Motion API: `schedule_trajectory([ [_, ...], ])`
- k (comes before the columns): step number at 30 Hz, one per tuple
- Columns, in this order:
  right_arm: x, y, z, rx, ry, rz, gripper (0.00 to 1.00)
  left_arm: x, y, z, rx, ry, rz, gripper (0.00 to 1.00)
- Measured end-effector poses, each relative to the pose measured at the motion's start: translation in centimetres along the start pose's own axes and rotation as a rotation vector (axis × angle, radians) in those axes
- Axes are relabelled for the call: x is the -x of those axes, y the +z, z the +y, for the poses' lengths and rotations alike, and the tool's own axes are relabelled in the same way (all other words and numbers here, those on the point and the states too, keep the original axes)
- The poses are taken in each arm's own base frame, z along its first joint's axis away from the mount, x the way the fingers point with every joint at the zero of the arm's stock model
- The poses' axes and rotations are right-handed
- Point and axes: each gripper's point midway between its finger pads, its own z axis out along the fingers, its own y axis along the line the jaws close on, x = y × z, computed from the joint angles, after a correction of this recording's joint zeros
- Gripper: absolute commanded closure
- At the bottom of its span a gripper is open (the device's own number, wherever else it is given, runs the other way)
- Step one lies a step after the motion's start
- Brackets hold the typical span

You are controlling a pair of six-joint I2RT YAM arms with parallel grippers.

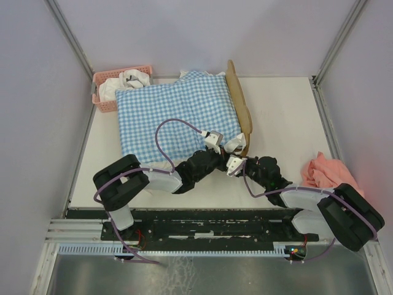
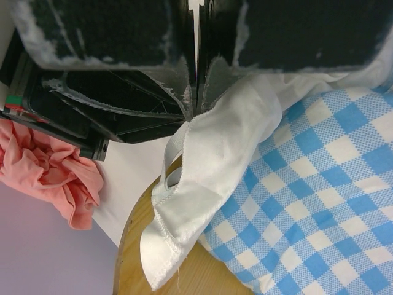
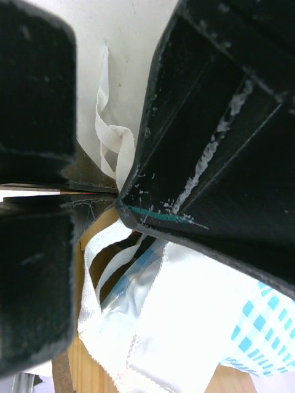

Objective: Set up the pet bed
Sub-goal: Tie the ropes to the bed frame.

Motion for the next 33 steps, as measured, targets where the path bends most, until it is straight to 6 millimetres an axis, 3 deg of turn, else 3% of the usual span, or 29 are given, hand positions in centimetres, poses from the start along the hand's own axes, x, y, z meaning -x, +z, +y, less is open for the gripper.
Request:
schedule_trajectory([
  [13,0.1,0.2,0.2,0.013,-0.017,-0.016,0.98,0.0,0.0,-0.5,-0.023,-0.019,0.005,0.97],
  [21,0.3,0.3,0.2,0.012,-0.029,-0.031,0.98,-0.1,-0.1,-0.3,-0.013,-0.038,0.006,0.77],
  [33,0.4,0.3,0.2,0.022,-0.072,-0.041,0.98,1.1,-2.0,1.0,0.064,-0.131,-0.037,0.71],
])
